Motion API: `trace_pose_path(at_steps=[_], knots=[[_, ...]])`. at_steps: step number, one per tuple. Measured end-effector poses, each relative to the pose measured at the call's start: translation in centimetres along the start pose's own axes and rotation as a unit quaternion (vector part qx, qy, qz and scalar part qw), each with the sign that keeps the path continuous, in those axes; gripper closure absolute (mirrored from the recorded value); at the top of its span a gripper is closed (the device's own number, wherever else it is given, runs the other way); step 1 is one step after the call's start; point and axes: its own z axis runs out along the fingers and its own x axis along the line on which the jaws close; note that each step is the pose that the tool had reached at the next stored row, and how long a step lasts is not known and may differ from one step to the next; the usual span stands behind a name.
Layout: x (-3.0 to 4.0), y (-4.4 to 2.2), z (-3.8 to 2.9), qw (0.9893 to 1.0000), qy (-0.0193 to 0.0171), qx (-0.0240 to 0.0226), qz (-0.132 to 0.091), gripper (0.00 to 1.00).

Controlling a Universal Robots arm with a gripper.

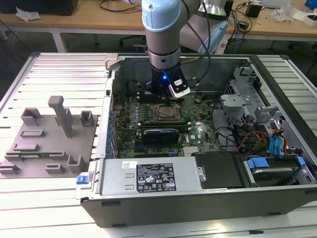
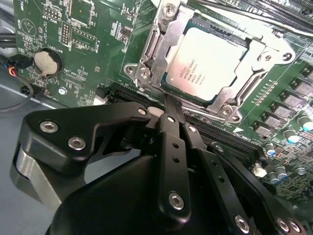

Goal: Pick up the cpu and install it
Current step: 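Install the first cpu locking lever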

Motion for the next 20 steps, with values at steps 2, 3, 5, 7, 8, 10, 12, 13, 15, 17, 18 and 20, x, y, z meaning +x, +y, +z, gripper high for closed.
trace_pose_path(at_steps=[2, 3, 5, 7, 8, 10, 12, 13, 15, 17, 18, 20], knots=[[0.0, -0.01, 0.01, 1.0, -0.0005, 0.0005, 0.001, 0.89], [0.0, -0.01, 0.01, 1.0, -0.0005, 0.0005, 0.001, 0.89], [0.0, 0.0, 0.02, 1.0, -0.0005, 0.0005, 0.001, 0.89], [-0.02, 0.02, -0.08, 1.0, -0.0006, 0.0003, 0.001, 0.89], [-0.03, 0.04, -0.21, 1.0, -0.0006, 0.0004, 0.001, 0.89], [-0.07, 0.08, -0.48, 1.0, -0.0005, 0.0004, 0.001, 0.89], [-0.1, 0.14, -0.73, 1.0, -0.0005, 0.0004, 0.001, 0.89], [-0.1, 0.17, -0.74, 1.0, -0.0006, 0.0004, 0.001, 0.89], [-0.08, 0.28, -0.74, 1.0, -0.0005, 0.0005, 0.001, 0.89], [-0.04, 0.36, -0.74, 1.0, -0.0005, 0.0006, 0.001, 0.89], [-0.02, 0.37, -0.74, 1.0, -0.0006, 0.0006, 0.001, 0.89], [0.08, 0.41, -0.75, 1.0, -0.0009, 0.0006, 0.002, 0.89]])
